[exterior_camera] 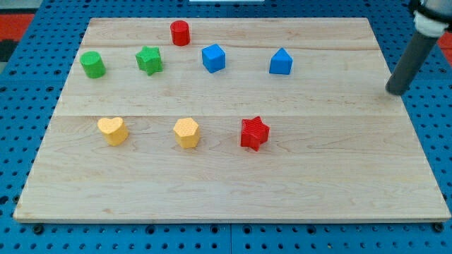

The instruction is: Push the red circle right horizontally towards red star

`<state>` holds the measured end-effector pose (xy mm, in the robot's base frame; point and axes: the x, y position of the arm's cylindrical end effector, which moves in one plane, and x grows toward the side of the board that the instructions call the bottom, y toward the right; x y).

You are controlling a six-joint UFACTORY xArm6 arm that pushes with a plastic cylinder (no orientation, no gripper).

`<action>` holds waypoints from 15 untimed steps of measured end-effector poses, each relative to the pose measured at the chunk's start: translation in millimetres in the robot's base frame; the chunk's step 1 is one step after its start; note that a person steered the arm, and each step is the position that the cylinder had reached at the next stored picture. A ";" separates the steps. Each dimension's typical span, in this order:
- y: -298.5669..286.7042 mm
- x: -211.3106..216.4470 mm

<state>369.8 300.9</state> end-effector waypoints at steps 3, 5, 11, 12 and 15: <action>-174.1 -177.4; -298.5 -175.4; -385.0 -137.4; -414.8 -167.0; -263.5 -132.4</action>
<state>237.4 37.3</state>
